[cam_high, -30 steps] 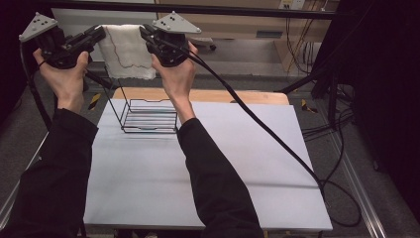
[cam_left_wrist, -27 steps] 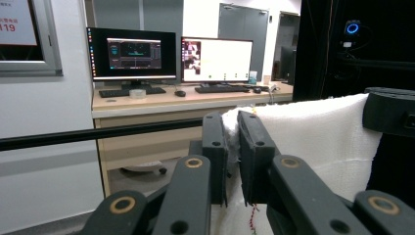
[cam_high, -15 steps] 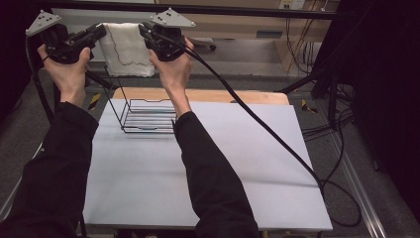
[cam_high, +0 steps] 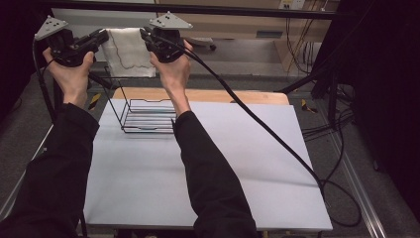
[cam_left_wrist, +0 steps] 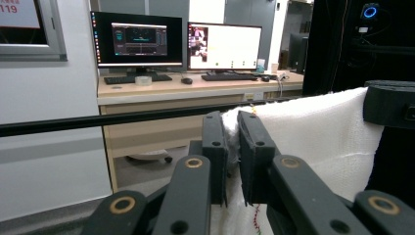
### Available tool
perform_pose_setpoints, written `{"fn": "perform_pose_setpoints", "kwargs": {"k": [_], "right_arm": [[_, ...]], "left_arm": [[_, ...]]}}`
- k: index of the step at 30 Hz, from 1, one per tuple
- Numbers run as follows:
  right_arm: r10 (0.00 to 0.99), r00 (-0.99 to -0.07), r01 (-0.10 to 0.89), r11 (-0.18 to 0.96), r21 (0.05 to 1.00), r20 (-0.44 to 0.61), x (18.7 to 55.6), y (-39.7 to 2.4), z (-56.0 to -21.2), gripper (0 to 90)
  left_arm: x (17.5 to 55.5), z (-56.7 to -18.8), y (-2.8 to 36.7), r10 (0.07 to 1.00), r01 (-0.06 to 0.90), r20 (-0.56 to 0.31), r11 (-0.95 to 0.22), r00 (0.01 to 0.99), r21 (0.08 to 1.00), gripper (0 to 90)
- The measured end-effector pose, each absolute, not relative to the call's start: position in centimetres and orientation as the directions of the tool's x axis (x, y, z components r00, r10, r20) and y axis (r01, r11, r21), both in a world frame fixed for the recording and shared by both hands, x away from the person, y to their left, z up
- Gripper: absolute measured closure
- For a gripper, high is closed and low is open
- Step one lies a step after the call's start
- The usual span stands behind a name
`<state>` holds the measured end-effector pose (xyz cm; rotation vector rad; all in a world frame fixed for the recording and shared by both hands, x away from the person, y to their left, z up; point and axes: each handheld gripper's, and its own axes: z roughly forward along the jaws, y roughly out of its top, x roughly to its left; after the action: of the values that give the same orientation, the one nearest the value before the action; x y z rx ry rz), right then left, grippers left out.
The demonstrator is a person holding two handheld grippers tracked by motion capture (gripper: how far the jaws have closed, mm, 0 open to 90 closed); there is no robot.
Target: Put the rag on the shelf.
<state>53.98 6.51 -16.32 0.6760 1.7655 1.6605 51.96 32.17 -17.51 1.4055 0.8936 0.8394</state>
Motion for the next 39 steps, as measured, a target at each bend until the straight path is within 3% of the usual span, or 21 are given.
{"fn": "perform_pose_setpoints", "kwargs": {"k": [39], "right_arm": [[0.699, -0.706, -0.002, 0.158, 0.987, -0.113, 51.5, 6.4, -20.1, 83.8]], "left_arm": [[49.4, -21.9, 32.9, 0.873, 0.076, 0.001, -0.043, 0.488, 0.996, 82.4]]}}
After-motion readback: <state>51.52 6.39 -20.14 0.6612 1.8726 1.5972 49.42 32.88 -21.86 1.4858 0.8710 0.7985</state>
